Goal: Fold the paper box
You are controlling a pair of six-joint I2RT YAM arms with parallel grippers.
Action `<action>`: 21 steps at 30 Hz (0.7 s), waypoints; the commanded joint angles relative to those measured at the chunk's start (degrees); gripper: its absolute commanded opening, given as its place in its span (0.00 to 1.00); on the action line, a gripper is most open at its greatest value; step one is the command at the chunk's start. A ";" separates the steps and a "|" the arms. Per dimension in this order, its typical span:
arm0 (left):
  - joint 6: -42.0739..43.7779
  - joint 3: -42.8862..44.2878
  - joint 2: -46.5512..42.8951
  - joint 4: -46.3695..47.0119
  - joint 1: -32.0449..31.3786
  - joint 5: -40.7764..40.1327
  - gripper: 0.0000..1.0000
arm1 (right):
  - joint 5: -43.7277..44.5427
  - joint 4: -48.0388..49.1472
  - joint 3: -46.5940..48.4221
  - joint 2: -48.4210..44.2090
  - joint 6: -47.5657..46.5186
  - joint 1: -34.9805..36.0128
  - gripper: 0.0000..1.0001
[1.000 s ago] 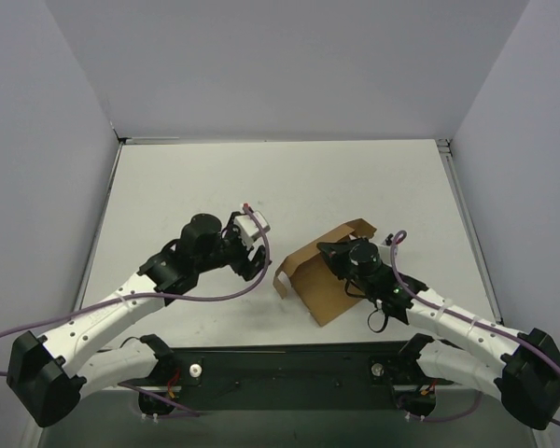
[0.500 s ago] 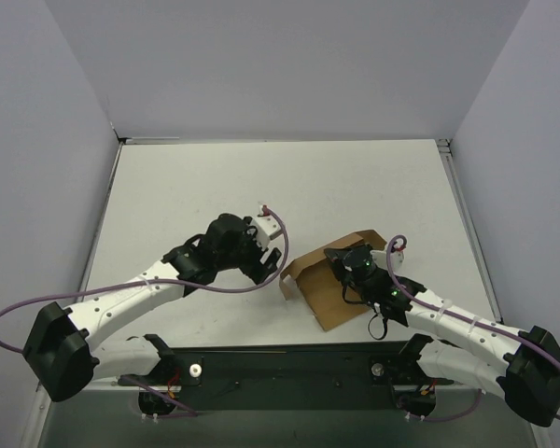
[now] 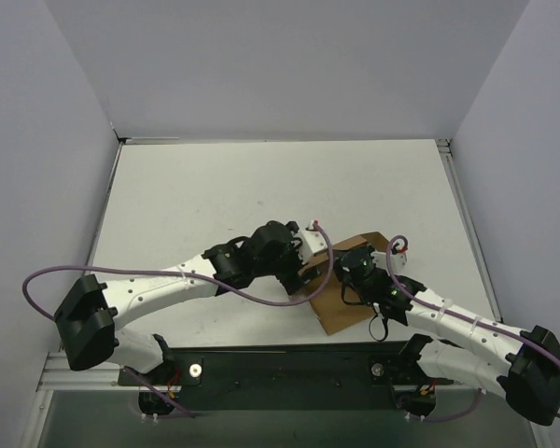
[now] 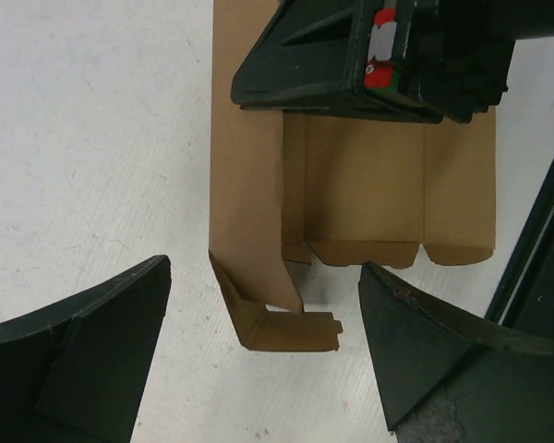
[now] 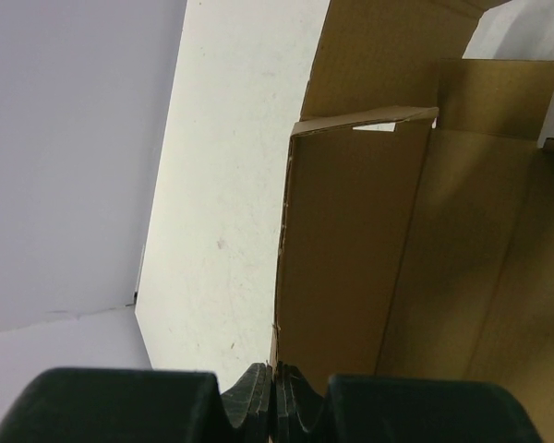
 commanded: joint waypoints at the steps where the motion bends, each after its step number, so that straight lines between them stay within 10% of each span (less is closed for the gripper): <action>1: 4.88 4.51 3.70 -0.72 -2.40 -7.05 0.93 | 3.95 -1.78 1.50 -1.27 1.32 0.79 0.00; 10: 10.06 3.64 7.48 4.72 -5.75 -15.58 0.84 | 5.00 -2.04 0.18 -3.73 2.03 0.96 0.00; 15: 12.79 0.65 7.66 12.28 -5.92 -14.97 0.18 | 4.92 -1.43 -0.61 -5.22 2.29 0.88 0.00; 21: 16.13 0.12 7.14 11.17 -5.05 -14.88 0.00 | 6.14 -1.60 -2.19 -12.41 -5.59 0.79 0.47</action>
